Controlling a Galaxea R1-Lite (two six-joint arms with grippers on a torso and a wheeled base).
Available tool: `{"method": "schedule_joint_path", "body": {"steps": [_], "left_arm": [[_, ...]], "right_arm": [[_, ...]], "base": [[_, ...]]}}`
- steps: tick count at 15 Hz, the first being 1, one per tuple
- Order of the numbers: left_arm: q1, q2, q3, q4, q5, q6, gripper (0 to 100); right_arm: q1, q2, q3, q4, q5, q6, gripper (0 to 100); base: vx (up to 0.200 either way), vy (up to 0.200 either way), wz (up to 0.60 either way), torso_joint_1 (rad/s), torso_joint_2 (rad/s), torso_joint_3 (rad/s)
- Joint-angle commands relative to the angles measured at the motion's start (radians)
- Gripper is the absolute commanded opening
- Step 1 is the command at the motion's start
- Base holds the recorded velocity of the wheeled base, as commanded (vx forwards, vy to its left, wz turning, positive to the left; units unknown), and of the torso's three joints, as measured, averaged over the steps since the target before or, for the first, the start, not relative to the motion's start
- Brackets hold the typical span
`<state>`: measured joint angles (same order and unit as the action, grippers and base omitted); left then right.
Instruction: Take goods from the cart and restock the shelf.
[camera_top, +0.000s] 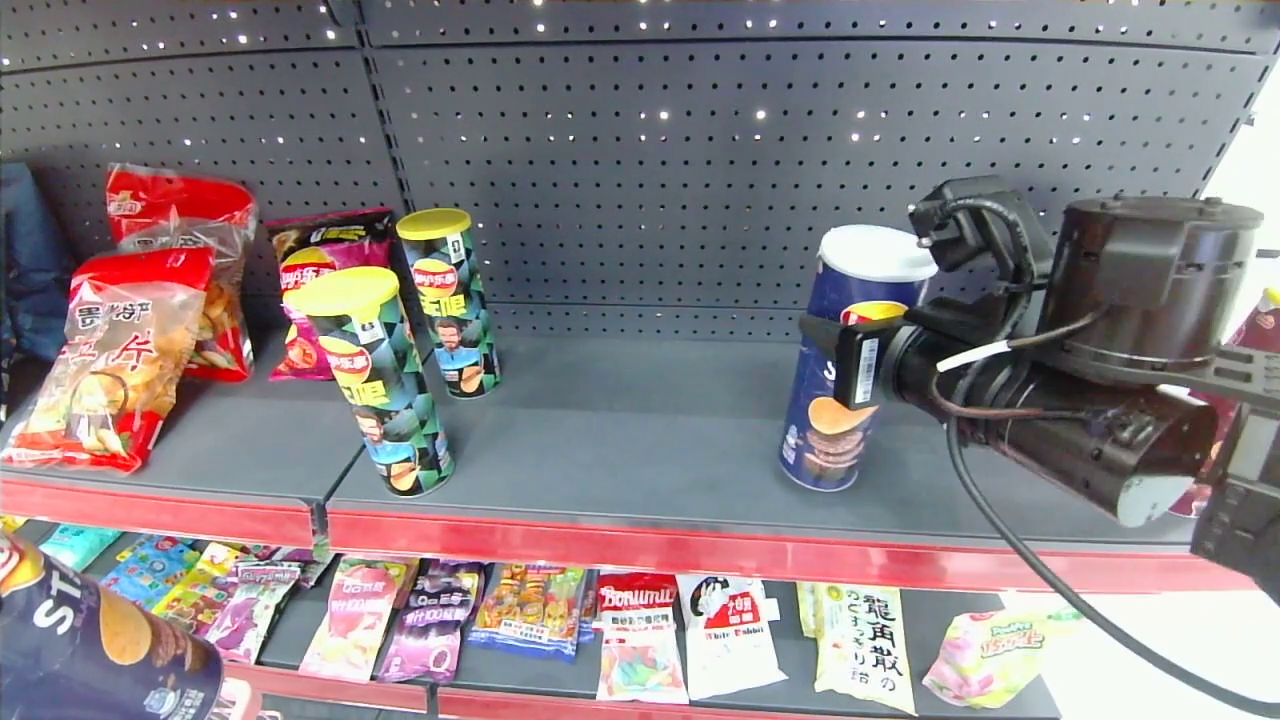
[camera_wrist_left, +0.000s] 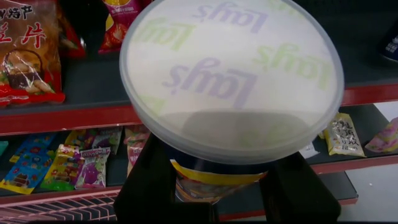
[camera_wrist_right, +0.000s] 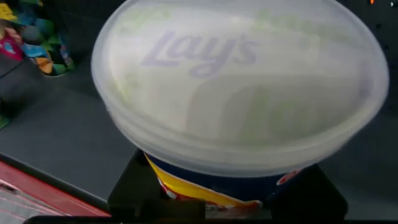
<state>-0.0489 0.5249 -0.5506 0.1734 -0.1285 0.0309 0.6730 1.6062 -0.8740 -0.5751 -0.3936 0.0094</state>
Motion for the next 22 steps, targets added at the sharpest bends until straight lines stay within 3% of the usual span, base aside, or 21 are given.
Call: {"method": "schedule_joint_path", "body": {"steps": [1, 7, 22], "left_arm": [[0.000, 0.000, 0.000, 0.000, 0.000, 0.000, 0], [0.000, 0.004, 0.003, 0.001, 0.000, 0.000, 0], [0.000, 0.000, 0.023, 0.001, -0.002, 0.000, 0]], "right_arm": [[0.014, 0.038, 0.004, 0.000, -0.059, 0.009, 0], [0.065, 0.040, 0.036, 0.000, -0.099, 0.040, 0], [0.065, 0.078, 0.026, 0.001, -0.133, 0.072, 0]], "base": [[0.000, 0.000, 0.00, 0.000, 0.00, 0.000], [0.000, 0.000, 0.00, 0.000, 0.00, 0.000], [0.000, 0.000, 0.00, 0.000, 0.00, 0.000]]}}
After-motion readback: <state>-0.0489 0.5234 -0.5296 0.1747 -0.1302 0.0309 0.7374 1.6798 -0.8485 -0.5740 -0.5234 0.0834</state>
